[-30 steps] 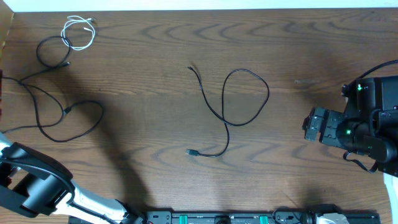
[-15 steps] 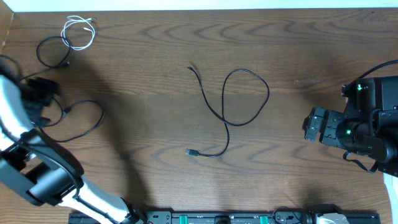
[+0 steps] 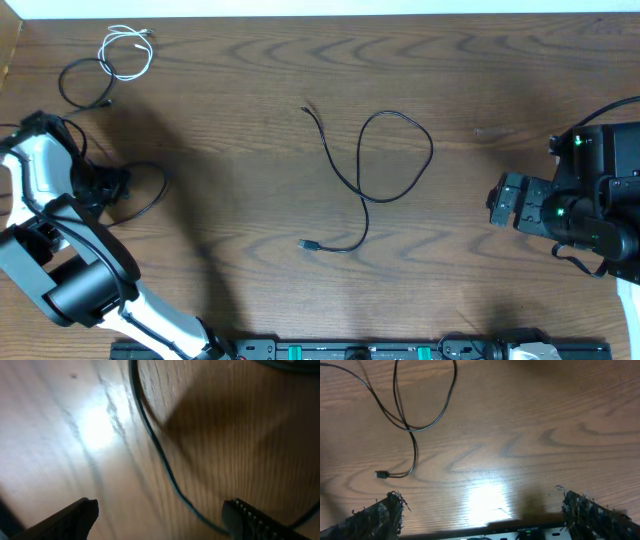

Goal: Untangle cables

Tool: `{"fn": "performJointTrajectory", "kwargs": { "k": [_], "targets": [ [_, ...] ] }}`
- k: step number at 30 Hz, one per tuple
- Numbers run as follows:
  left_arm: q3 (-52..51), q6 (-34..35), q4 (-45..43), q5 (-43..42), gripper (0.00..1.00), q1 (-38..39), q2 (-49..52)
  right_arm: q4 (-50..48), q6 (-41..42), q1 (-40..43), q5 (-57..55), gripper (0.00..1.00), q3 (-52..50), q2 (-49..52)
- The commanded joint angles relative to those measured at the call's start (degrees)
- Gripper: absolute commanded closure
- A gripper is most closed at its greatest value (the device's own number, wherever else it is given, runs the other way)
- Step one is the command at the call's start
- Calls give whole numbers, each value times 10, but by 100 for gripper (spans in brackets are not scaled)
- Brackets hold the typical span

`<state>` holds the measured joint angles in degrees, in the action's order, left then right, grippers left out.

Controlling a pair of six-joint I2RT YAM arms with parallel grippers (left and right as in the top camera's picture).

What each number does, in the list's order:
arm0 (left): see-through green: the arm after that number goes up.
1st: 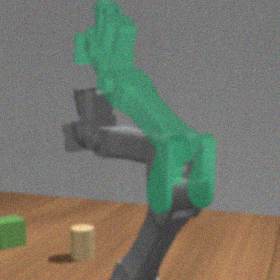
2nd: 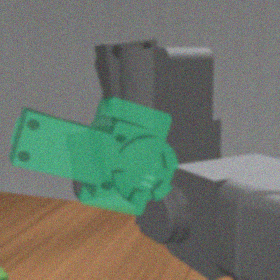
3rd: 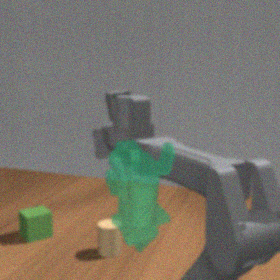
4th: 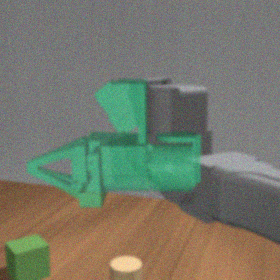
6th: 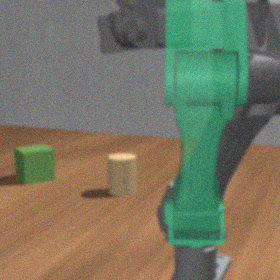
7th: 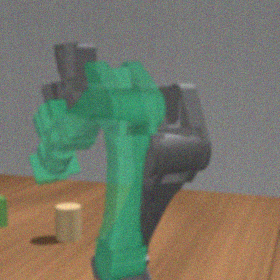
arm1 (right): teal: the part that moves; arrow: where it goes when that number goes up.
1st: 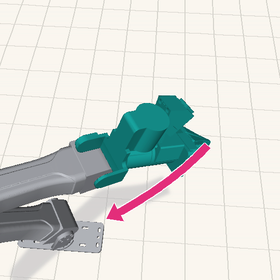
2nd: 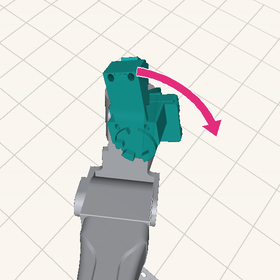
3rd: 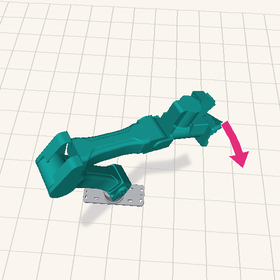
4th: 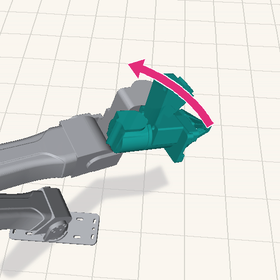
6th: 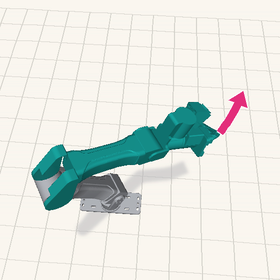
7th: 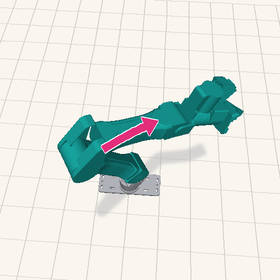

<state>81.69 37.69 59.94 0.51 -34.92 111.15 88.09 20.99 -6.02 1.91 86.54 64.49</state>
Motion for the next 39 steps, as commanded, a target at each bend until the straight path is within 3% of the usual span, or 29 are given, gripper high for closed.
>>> {"fn": "performJointTrajectory", "kwargs": {
  "k": [1,9,12,24,28,32,35,39],
  "targets": [
    [-35,31,-32,-26,15,-2,2,1,4,3,-3,1,2,0],
    [-56,31,-105,-26,16,-17,2,1,4,3,-3,1,2,0],
    [-58,37,-113,-26,24,-19,2,1,4,3,-3,1,2,0],
    [-126,81,-174,-29,27,-19,2,1,4,3,-3,1,2,0],
    [-139,80,-196,-29,50,-19,2,1,4,3,-3,1,2,0],
    [-138,78,-211,-32,65,-19,2,1,4,3,-3,1,2,0],
    [-123,78,-215,-66,89,-22,2,1,4,3,-3,1,2,0],
    [-73,72,-215,-140,92,-32,-7,1,4,3,-3,1,2,0]
  ]
}}
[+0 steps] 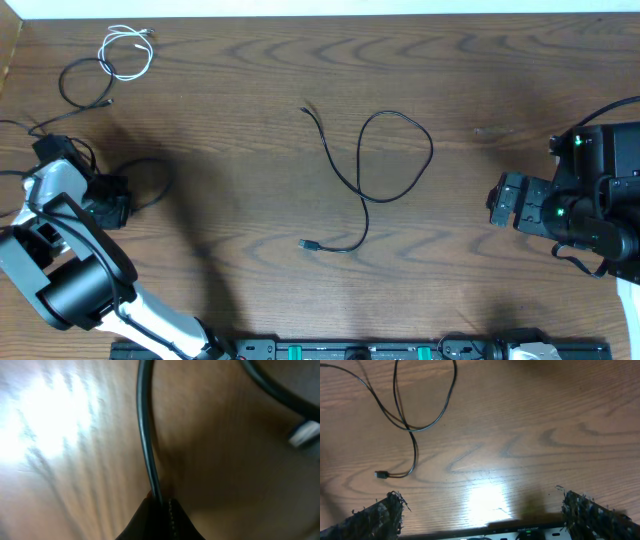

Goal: Untangle cables

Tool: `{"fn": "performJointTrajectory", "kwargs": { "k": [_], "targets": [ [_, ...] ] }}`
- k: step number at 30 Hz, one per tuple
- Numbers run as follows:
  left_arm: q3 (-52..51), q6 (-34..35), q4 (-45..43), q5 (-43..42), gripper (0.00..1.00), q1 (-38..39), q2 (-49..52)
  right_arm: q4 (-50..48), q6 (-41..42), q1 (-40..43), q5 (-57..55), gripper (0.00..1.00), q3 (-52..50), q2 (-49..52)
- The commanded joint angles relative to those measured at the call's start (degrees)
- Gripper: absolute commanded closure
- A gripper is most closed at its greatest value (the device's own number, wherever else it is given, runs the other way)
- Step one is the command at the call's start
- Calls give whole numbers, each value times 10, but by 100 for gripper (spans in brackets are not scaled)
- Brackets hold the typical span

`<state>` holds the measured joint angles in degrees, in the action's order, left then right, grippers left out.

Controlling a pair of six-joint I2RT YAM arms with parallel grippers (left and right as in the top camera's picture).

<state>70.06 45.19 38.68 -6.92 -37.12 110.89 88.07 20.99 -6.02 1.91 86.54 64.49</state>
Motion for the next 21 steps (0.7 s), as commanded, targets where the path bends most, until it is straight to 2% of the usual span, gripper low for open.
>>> {"fn": "performJointTrajectory", "kwargs": {
  "k": [1,4,9,11,12,13,14,17,21],
  "targets": [
    [58,-3,-2,-82,92,-14,-9,1,4,3,-3,1,2,0],
    [113,-3,-2,-116,92,-24,-23,1,4,3,-3,1,2,0],
    [195,-4,-6,-119,91,-35,-42,1,4,3,-3,1,2,0],
    [206,-25,-9,-119,76,-35,-42,1,4,3,-3,1,2,0],
    [207,-50,-12,-119,64,-33,-42,1,4,3,-3,1,2,0],
    [207,-91,-13,-119,46,-31,-41,1,4,3,-3,1,2,0],
    [205,-128,-13,-118,40,-28,-38,1,4,3,-3,1,2,0],
    [196,-219,-3,-114,31,-16,-26,1,4,3,-3,1,2,0],
    [193,-224,23,-90,29,-8,0,1,4,3,-3,1,2,0]
  ]
}}
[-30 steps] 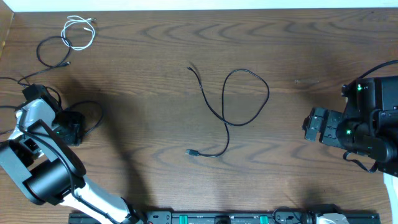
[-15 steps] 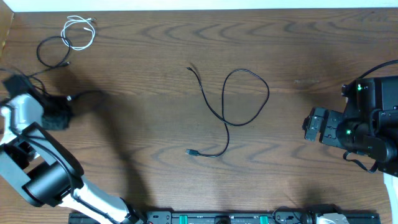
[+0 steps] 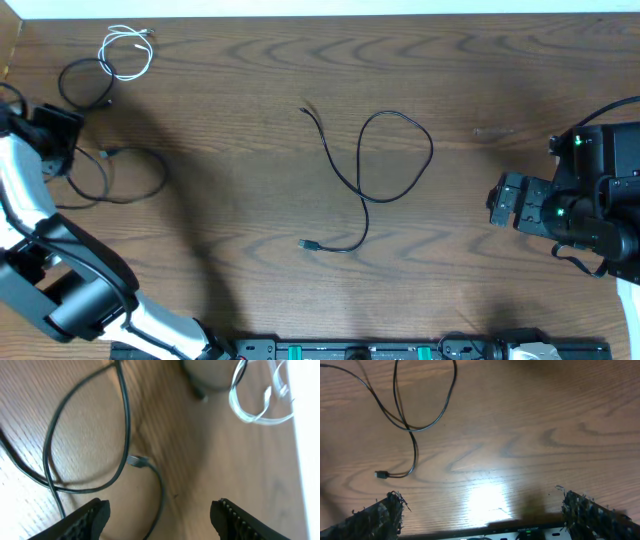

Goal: Untangle cables

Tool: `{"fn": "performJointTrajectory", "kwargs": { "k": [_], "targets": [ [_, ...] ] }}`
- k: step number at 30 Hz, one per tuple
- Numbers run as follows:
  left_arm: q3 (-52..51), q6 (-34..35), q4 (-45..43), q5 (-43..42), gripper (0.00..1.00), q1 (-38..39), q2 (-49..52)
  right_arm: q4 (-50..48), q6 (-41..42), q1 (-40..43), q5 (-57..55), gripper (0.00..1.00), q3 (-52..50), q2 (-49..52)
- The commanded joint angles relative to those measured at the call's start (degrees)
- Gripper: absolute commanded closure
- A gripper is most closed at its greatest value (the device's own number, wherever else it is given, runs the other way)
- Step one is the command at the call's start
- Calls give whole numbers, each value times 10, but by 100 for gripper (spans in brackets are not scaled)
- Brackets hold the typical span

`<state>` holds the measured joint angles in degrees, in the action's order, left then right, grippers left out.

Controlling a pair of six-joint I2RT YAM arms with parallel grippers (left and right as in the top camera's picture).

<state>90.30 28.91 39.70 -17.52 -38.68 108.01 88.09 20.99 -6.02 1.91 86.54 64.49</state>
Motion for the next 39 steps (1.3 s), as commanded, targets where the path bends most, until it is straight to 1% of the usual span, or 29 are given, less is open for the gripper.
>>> {"fn": "performJointTrajectory", "kwargs": {
  "k": [1,6,8,9,10,11,12,13,14,18,19,21,23,25,28,32,39],
  "targets": [
    [-10,-62,18,17,29,9,33,1,4,3,-3,1,2,0],
    [-10,-62,41,17,29,14,36,1,4,3,-3,1,2,0],
    [-10,-72,54,17,30,19,36,1,4,3,-3,1,2,0],
    [-10,-83,60,17,30,22,36,1,4,3,-3,1,2,0],
    [-10,-123,72,17,30,32,36,1,4,3,-3,1,2,0],
    [-10,-143,76,17,31,38,36,1,4,3,-3,1,2,0],
    [-11,-166,80,17,33,47,36,1,4,3,-3,1,2,0],
    [-12,-184,82,17,39,55,36,1,4,4,-3,1,2,0],
    [-12,-200,85,17,41,65,36,1,4,3,-3,1,2,0],
    [-18,-244,92,21,42,106,36,1,4,3,-3,1,2,0],
    [-20,-247,94,32,42,115,36,1,4,3,-3,1,2,0],
    [-27,-249,96,81,42,138,36,1,4,3,-3,1,2,0],
    [-35,-268,97,113,42,154,36,1,4,3,-3,1,2,0],
    [-48,-297,98,129,42,168,36,1,4,3,-3,1,2,0],
    [-68,-319,92,132,42,178,36,1,4,3,-3,1,2,0],
    [-97,-356,78,197,43,178,36,1,4,3,-3,1,2,0],
    [-130,-366,52,208,43,178,36,1,4,3,-3,1,2,0]
  ]
}}
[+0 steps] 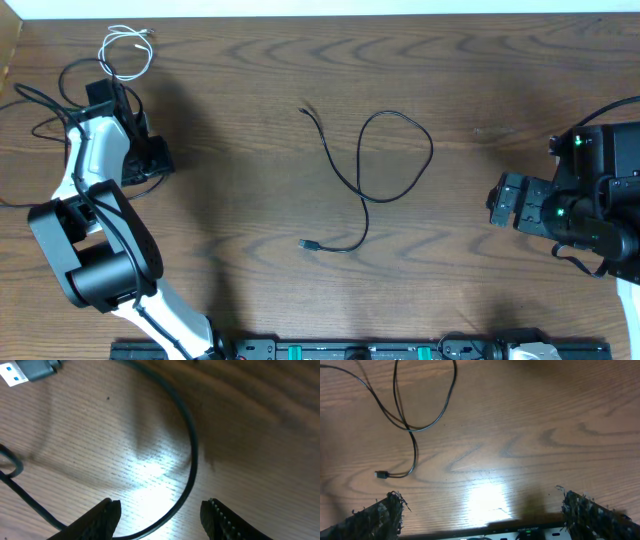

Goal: Untangle cables

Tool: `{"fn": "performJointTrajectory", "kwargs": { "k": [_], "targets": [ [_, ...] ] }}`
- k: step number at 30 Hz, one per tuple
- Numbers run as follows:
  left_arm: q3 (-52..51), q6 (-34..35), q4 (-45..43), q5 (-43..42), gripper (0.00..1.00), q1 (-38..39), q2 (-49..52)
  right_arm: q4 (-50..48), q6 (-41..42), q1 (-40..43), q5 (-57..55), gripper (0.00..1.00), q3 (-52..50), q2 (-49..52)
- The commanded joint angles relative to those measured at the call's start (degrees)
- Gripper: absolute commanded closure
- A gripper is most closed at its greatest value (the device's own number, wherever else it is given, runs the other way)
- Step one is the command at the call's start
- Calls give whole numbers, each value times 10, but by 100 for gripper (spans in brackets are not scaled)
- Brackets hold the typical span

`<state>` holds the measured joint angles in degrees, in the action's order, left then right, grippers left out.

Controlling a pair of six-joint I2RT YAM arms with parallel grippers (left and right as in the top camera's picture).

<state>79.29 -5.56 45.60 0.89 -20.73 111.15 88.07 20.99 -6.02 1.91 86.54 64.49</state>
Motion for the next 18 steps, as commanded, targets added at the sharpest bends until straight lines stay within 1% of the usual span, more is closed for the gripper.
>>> {"fn": "performJointTrajectory", "kwargs": {
  "k": [1,6,7,9,11,14,15,18],
  "targets": [
    [-27,-26,-10,24,43,-1,4,1,4,3,-3,1,2,0],
    [-52,-54,-41,32,42,-1,5,1,4,3,-3,1,2,0],
    [-52,-53,-50,46,44,-1,5,1,4,3,-3,1,2,0],
    [-52,-53,-61,57,58,-1,5,1,4,3,-3,1,2,0],
    [-52,-53,-72,60,62,-2,5,1,4,3,-3,1,2,0],
    [-52,-53,-87,60,88,-2,5,1,4,3,-3,1,2,0],
    [-52,-52,-91,60,92,-2,5,1,4,3,-3,1,2,0],
    [-52,-47,-103,60,92,-2,5,1,4,3,-3,1,2,0]
  ]
}}
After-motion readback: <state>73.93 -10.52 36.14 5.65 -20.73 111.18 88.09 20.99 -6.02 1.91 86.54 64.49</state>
